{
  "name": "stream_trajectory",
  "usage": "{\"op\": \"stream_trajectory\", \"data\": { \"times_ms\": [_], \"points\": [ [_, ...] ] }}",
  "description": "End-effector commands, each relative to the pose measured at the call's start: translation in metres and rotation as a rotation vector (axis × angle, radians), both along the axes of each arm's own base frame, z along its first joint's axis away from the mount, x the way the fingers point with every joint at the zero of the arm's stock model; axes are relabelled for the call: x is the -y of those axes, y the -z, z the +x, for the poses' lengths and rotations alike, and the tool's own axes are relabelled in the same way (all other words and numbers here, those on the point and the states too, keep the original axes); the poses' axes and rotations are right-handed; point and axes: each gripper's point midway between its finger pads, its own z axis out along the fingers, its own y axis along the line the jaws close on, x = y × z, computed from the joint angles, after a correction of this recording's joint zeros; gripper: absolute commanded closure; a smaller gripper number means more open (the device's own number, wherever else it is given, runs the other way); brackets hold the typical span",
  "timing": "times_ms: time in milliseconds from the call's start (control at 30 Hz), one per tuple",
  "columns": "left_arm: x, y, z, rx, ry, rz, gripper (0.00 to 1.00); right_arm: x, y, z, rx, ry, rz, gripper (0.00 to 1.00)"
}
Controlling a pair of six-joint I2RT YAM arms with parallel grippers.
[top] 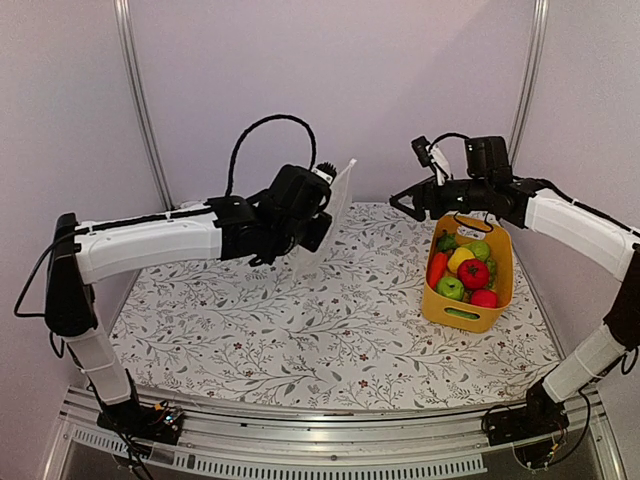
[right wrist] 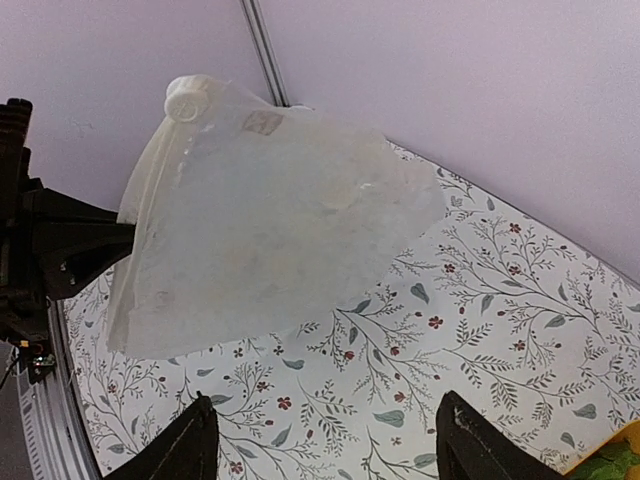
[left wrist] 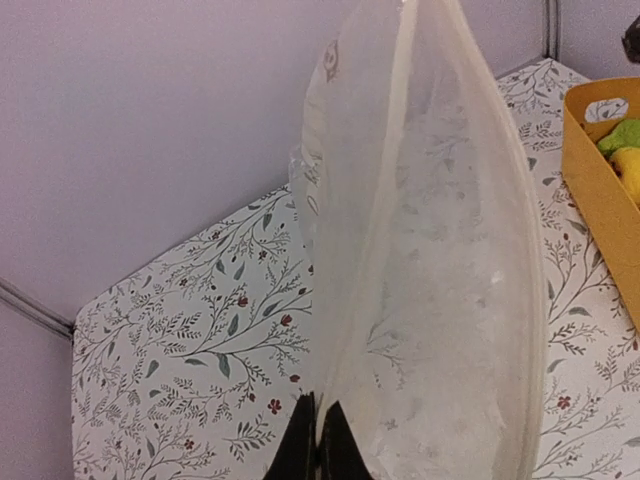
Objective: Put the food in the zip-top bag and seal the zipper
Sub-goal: Pick up the zipper food storage bag at the center of the board, then adjust the zipper food storage bag.
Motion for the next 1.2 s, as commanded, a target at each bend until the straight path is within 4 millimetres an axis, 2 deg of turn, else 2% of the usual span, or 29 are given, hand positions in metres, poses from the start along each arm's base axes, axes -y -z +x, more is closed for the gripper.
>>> {"op": "stream_trajectory", "data": {
  "times_ms": [0,233,400,500,600,700,867,933,1000,1067,1167],
  "points": [
    [0.026,-0.014,0.004,0.019,0.022,-0.169,1.0,-0.044,-0.009,-0.016,-0.096,-0.1,0.09,0.26],
    [0.043,-0.022,0.0,0.038,0.069,-0.264,1.0,-0.069,-0.004,-0.022,-0.154,-0.169,0.118,0.26],
    [0.053,-0.019,-0.001,0.041,0.086,-0.265,1.0,-0.079,-0.015,-0.036,-0.148,-0.216,0.147,0.23],
    [0.058,-0.018,-0.002,0.049,0.098,-0.267,1.0,-0.082,-0.023,-0.036,-0.129,-0.198,0.15,0.21],
    [0.063,-0.017,-0.006,0.062,0.104,-0.274,1.0,-0.082,-0.024,-0.022,-0.124,-0.101,0.13,0.19],
    [0.067,-0.015,-0.011,0.075,0.108,-0.27,1.0,-0.078,-0.021,-0.002,-0.132,0.016,0.103,0.23],
    [0.073,-0.017,-0.017,0.104,0.112,-0.283,1.0,-0.069,-0.005,0.03,-0.173,0.188,0.075,0.41],
    [0.073,-0.018,-0.018,0.118,0.098,-0.29,1.0,-0.067,0.001,0.036,-0.192,0.228,0.074,0.52],
    [0.071,-0.017,-0.017,0.124,0.082,-0.288,1.0,-0.066,0.005,0.037,-0.203,0.244,0.073,0.57],
    [0.068,-0.017,-0.016,0.132,0.059,-0.288,1.0,-0.068,0.007,0.034,-0.214,0.232,0.08,0.57],
    [0.065,-0.017,-0.013,0.141,0.04,-0.278,1.0,-0.076,0.005,0.022,-0.222,0.163,0.098,0.43]
  ]
}}
